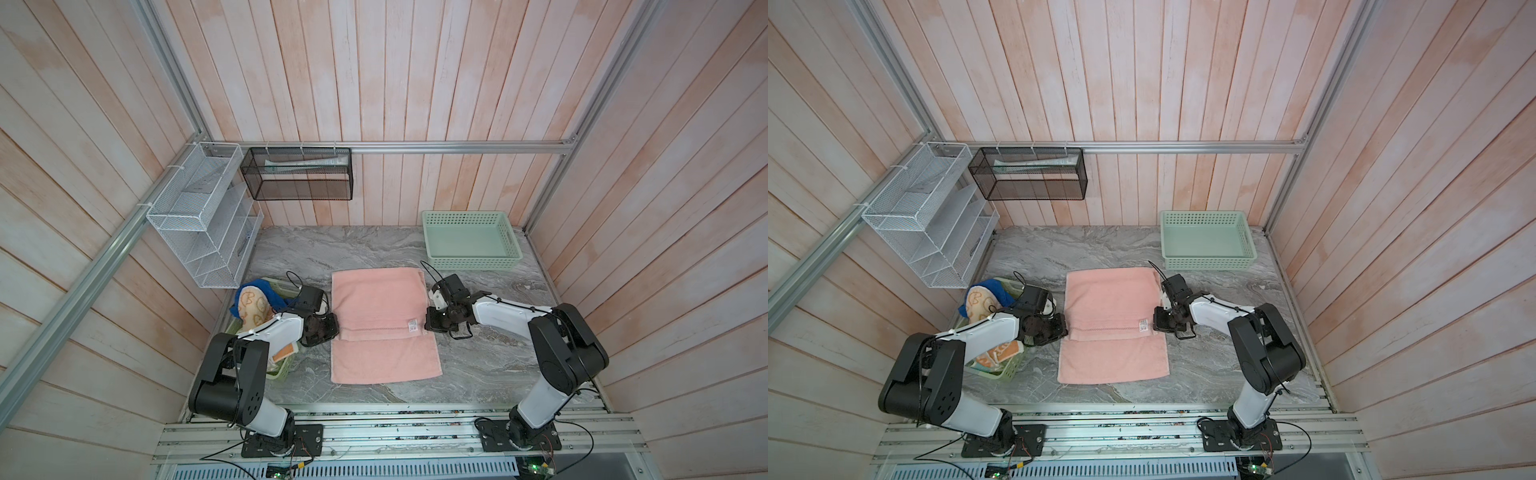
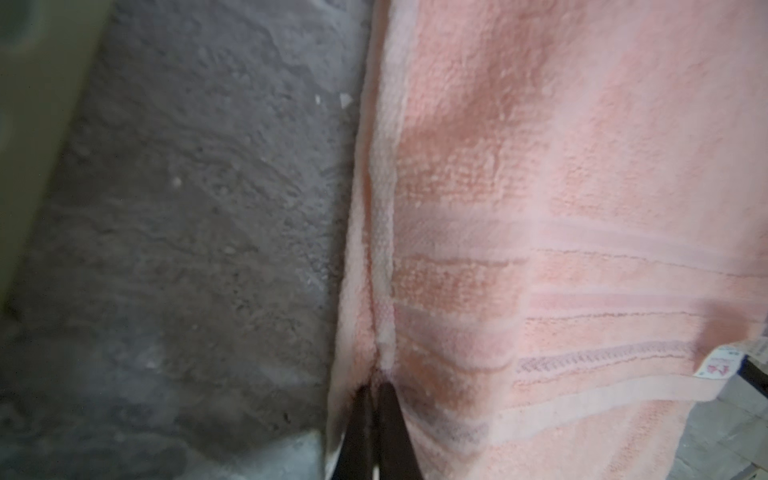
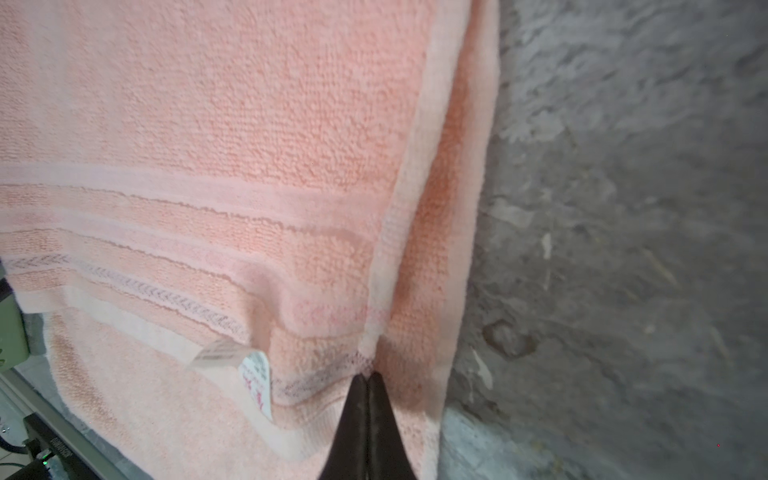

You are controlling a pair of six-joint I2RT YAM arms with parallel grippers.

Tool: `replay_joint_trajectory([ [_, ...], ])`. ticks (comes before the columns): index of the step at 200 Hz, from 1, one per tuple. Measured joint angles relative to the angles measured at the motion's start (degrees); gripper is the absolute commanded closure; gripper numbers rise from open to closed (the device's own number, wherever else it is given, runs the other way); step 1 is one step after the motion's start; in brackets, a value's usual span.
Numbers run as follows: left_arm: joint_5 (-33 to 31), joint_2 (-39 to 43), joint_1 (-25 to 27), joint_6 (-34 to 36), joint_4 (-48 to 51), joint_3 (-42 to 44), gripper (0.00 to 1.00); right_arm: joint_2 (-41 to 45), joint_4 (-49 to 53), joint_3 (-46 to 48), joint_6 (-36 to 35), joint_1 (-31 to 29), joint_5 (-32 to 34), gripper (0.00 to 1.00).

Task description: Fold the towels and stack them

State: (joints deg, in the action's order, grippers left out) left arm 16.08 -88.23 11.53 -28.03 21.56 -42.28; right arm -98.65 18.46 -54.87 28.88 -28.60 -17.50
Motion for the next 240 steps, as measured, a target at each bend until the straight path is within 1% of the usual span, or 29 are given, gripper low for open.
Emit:
replay_joint_trajectory([
  [31, 0.1, -2.9, -1.9, 1.3, 0.4, -3.9, 1.0, -1.1, 1.9, -4.6, -1.1, 1.1, -0.1, 1.0],
  [50, 0.0, -3.0, -2.4, 2.1, 1.4, -6.7, 1.0, -0.8, 2.9, -7.6, -1.8, 1.4, 0.1, 1.0],
  [73, 0.4, -2.6, -2.4, 2.8, 2.4, -10.1, 1.0, 1.3, 4.7, -9.0, -2.2, 1.8, 0.1, 1.0],
  [106, 1.1, 1.0, -2.4, 3.6, 6.1, -14.2, 1.0, 5.9, 9.6, -12.5, -2.8, 2.5, 0.1, 1.0],
  [128, 1.5, 3.7, -2.4, 4.3, 8.6, -18.3, 1.0, 8.7, 13.0, -18.0, -3.7, 3.0, 0.6, 1.0],
  [147, 1.7, 5.8, -2.4, 4.8, 9.8, -21.9, 1.0, 10.5, 16.4, -24.7, -5.0, 3.4, 2.0, 1.0],
  [162, 1.7, 7.2, -2.4, 5.0, 10.1, -23.0, 1.0, 11.6, 18.2, -28.8, -5.9, 3.5, 3.4, 1.0],
  [174, 1.7, 8.1, -2.4, 5.1, 10.6, -23.1, 1.0, 12.8, 19.2, -30.2, -6.5, 3.5, 4.3, 1.0],
  [189, 1.8, 8.8, -2.4, 5.1, 10.6, -22.1, 1.0, 14.4, 19.9, -29.2, -6.6, 3.5, 4.9, 1.0],
  [204, 2.3, 9.7, -2.4, 5.1, 10.5, -19.1, 1.0, 16.3, 19.7, -24.7, -6.4, 3.5, 4.7, 1.0],
  [223, 3.2, 11.2, -2.4, 4.7, 10.5, -13.2, 1.0, 18.3, 18.8, -15.3, -5.5, 3.5, 3.5, 1.0],
  [240, 3.5, 12.4, -1.5, 3.8, 10.1, -7.1, 1.0, 19.5, 16.6, -5.1, -3.6, 3.5, 1.6, 1.0],
])
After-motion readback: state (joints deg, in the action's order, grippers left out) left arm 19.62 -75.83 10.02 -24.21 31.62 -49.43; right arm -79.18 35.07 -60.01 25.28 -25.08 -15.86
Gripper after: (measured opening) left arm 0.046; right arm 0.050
